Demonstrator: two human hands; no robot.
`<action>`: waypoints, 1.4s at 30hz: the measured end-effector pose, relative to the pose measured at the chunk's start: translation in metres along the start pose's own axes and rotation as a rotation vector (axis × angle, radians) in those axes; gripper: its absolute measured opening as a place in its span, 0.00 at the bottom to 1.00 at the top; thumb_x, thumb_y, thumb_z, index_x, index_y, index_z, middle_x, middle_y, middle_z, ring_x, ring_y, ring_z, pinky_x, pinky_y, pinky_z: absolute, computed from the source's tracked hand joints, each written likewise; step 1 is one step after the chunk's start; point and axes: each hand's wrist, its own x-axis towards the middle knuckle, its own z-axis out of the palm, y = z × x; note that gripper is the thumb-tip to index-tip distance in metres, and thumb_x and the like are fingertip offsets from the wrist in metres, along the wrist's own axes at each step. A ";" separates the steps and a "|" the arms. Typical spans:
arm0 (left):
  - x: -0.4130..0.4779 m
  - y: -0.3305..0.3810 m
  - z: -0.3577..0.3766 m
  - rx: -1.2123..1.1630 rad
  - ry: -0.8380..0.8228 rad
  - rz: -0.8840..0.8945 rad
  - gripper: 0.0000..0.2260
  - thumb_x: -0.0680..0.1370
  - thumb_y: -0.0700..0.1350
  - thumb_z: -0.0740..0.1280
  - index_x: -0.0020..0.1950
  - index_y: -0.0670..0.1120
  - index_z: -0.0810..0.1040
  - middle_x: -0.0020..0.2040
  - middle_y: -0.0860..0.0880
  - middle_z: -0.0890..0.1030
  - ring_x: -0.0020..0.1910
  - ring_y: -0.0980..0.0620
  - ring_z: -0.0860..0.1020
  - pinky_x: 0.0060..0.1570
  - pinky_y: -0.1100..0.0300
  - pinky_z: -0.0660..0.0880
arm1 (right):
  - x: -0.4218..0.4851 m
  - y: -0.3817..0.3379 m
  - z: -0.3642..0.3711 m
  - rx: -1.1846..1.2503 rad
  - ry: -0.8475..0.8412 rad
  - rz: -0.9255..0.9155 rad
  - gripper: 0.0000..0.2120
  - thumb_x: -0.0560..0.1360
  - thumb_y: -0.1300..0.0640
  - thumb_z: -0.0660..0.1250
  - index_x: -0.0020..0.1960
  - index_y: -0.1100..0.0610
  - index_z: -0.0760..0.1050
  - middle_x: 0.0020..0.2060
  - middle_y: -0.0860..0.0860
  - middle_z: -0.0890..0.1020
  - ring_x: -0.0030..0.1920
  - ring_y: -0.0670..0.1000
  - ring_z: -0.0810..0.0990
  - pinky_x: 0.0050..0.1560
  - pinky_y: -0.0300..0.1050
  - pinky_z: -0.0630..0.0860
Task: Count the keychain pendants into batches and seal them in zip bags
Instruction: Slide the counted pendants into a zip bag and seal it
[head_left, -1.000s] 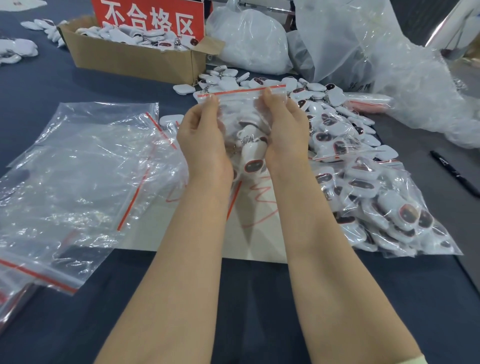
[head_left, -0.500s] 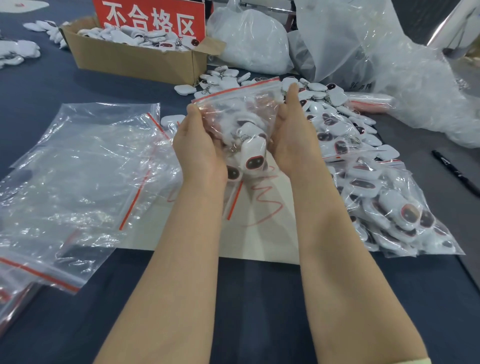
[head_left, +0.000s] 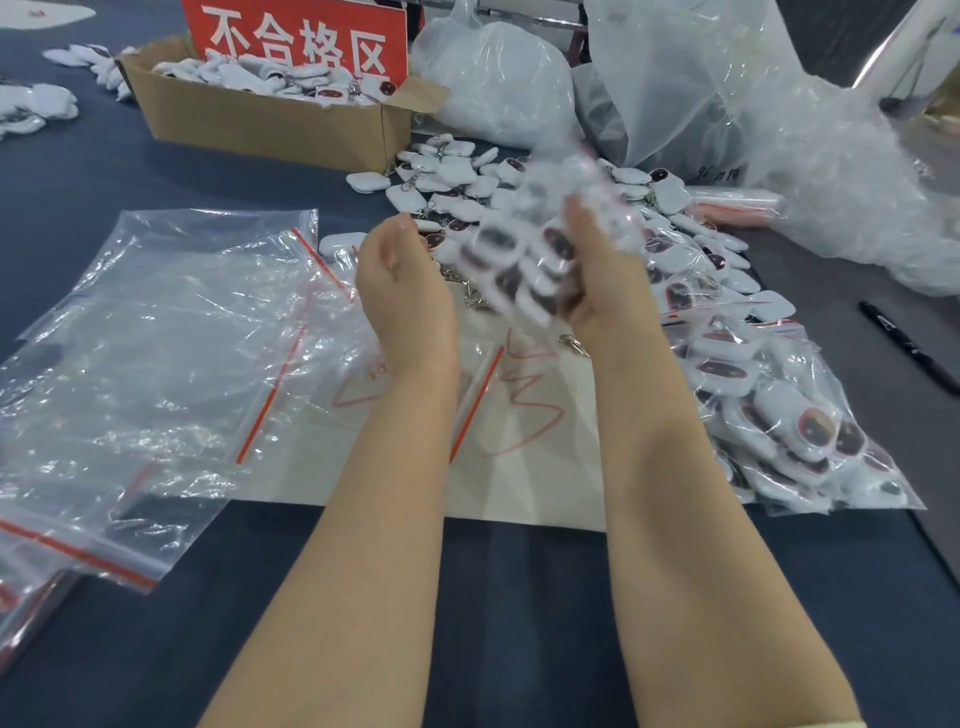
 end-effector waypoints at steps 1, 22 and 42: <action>0.000 -0.001 0.000 0.003 0.010 -0.002 0.07 0.80 0.43 0.59 0.48 0.50 0.76 0.45 0.56 0.78 0.51 0.56 0.78 0.53 0.61 0.72 | 0.002 -0.006 -0.003 0.212 0.090 -0.047 0.15 0.75 0.46 0.69 0.45 0.58 0.76 0.31 0.51 0.80 0.31 0.51 0.79 0.35 0.43 0.76; 0.011 0.001 -0.005 -0.026 0.174 0.040 0.10 0.77 0.37 0.56 0.45 0.48 0.74 0.48 0.50 0.79 0.54 0.49 0.79 0.48 0.61 0.72 | -0.031 -0.001 0.036 -1.500 -0.588 -0.072 0.15 0.70 0.49 0.75 0.45 0.60 0.77 0.35 0.52 0.78 0.35 0.52 0.76 0.35 0.41 0.72; 0.002 -0.005 0.000 0.179 -0.004 0.178 0.09 0.76 0.35 0.58 0.46 0.47 0.74 0.46 0.48 0.80 0.48 0.48 0.79 0.48 0.61 0.73 | -0.020 0.004 0.032 -0.985 -0.427 -0.254 0.04 0.75 0.63 0.67 0.48 0.56 0.73 0.33 0.51 0.77 0.33 0.49 0.76 0.38 0.43 0.76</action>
